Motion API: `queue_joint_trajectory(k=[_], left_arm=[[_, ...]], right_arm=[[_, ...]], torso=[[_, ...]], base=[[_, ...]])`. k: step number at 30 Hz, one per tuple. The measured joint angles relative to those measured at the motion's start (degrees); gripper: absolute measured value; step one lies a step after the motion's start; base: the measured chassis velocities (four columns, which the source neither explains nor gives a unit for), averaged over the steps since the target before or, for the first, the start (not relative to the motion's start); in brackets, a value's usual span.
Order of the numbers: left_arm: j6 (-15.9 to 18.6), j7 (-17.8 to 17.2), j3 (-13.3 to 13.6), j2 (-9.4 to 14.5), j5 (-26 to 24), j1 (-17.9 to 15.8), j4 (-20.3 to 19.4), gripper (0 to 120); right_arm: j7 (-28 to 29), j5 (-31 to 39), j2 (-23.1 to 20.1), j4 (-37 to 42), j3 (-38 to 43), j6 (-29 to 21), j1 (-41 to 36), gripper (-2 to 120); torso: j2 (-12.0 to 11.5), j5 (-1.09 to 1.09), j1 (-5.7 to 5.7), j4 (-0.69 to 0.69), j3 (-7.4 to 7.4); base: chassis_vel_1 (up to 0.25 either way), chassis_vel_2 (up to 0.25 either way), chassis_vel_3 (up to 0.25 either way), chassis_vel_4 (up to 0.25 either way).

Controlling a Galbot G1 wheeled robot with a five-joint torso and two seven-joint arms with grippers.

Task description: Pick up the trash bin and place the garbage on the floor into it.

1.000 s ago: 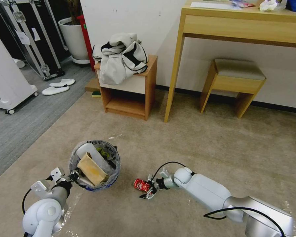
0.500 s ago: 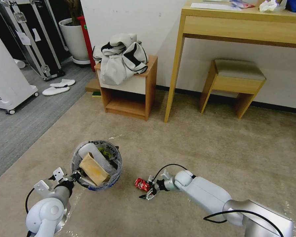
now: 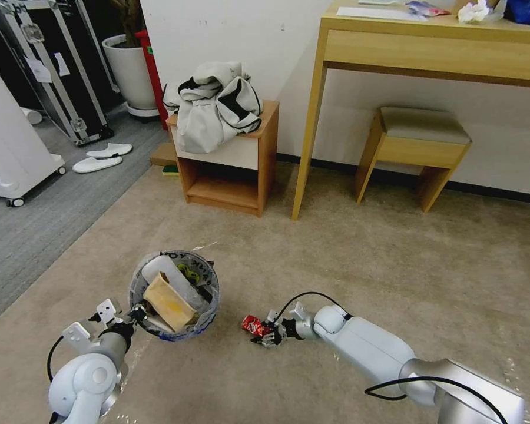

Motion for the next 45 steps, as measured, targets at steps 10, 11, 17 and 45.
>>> queue_joint_trajectory(k=[10, 11, 17, 45], left_arm=[[0.0, 0.0, 0.2, -0.2, 0.4, 0.2, -0.5, 0], [0.0, 0.0, 0.2, -0.2, 0.4, 0.2, -0.6, 0], [0.1, 0.0, 0.5, 0.4, 0.5, 0.4, -0.6, 0], [2.5, -0.5, 4.8, 3.6, 0.6, 2.0, -4.6, 0]], right_arm=[[0.7, -1.0, -0.7, 1.6, 0.8, -0.2, -0.3, 45], [0.8, -1.2, -0.9, 1.9, 1.0, -0.2, -0.4, 45], [1.4, -2.1, -1.9, 3.7, 1.9, -0.6, -0.3, 45], [14.1, 6.9, -24.8, 44.1, 21.0, -1.1, -7.4, 45]], torso=[[0.0, 0.04, 0.01, 0.05, 0.03], [0.0, 0.05, 0.01, 0.06, 0.03], [-0.1, 0.10, 0.02, 0.08, 0.06], [0.0, 0.02, 0.02, 0.00, 0.01]], base=[[0.000, 0.000, 0.000, 0.000], [0.000, 0.000, 0.000, 0.000], [0.000, 0.000, 0.000, 0.000], [0.000, 0.000, 0.000, 0.000]])
